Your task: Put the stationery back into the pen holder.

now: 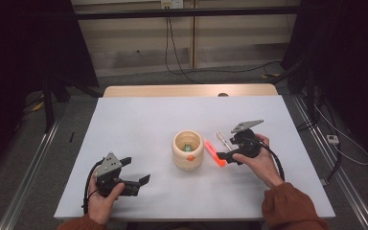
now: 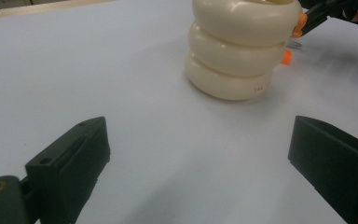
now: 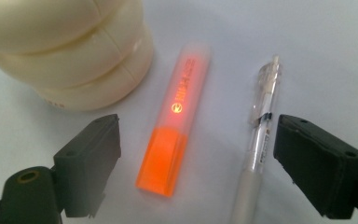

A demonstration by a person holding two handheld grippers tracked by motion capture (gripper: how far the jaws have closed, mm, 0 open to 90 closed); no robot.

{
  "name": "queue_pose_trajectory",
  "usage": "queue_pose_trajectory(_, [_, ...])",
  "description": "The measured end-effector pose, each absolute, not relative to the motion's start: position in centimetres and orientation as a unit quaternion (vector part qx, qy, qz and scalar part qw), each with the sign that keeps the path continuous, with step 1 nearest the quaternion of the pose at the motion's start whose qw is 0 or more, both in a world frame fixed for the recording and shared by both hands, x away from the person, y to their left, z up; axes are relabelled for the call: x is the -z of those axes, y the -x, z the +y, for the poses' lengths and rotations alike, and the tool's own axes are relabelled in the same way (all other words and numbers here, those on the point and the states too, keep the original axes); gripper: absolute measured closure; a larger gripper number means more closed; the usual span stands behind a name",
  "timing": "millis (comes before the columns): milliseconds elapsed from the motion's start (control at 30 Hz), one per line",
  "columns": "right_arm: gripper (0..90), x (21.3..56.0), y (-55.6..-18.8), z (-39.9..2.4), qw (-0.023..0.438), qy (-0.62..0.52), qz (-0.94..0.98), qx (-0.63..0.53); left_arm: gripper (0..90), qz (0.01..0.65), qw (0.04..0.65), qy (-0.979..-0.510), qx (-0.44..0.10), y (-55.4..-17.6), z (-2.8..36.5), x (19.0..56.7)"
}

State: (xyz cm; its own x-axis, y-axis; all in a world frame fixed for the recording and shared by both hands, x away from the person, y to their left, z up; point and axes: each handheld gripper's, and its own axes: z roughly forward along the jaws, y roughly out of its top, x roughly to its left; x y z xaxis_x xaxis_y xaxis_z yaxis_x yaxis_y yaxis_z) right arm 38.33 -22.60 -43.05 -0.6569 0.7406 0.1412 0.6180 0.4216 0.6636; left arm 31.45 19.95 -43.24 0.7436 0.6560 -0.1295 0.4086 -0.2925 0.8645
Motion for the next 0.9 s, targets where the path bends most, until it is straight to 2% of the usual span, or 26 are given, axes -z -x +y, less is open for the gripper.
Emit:
queue_pose_trajectory(133, [15.9, 43.3, -38.2, -22.1, 0.055, -0.401, 0.853, -0.329, 5.0, 0.335, 0.493, -0.793, -0.125, -31.5, 19.9, 43.3])
queue_pose_trajectory(300, [18.6, 43.3, -38.1, -21.1, 0.049, -0.395, 0.869, -0.295, 5.1, 0.335, 0.49, -0.795, -0.125, -31.5, 19.8, 43.3])
queue_pose_trajectory(367, [16.6, 43.3, -38.3, -20.7, 0.041, -0.392, 0.873, -0.286, 5.1, 0.336, 0.49, -0.795, -0.125, -31.5, 19.8, 43.3])
queue_pose_trajectory(500, [27.0, 43.3, -38.8, -20.0, 0.025, -0.396, 0.881, -0.259, 5.1, 0.336, 0.49, -0.795, -0.123, -31.5, 19.8, 43.3])
queue_pose_trajectory(567, [29.3, 43.4, -39.1, -19.7, 0.024, -0.399, 0.884, -0.243, 5.1, 0.335, 0.49, -0.795, -0.124, -31.5, 19.8, 43.3])
queue_pose_trajectory(633, [38.0, 43.5, -39.4, -19.4, 0.022, -0.397, 0.887, -0.235, 5.0, 0.335, 0.49, -0.795, -0.124, -31.5, 19.9, 43.3])
queue_pose_trajectory(900, [52.7, 43.8, -39.9, -18.6, 0.028, -0.4, 0.891, -0.211, 5.1, 0.333, 0.491, -0.795, -0.126, -31.5, 19.9, 43.2])
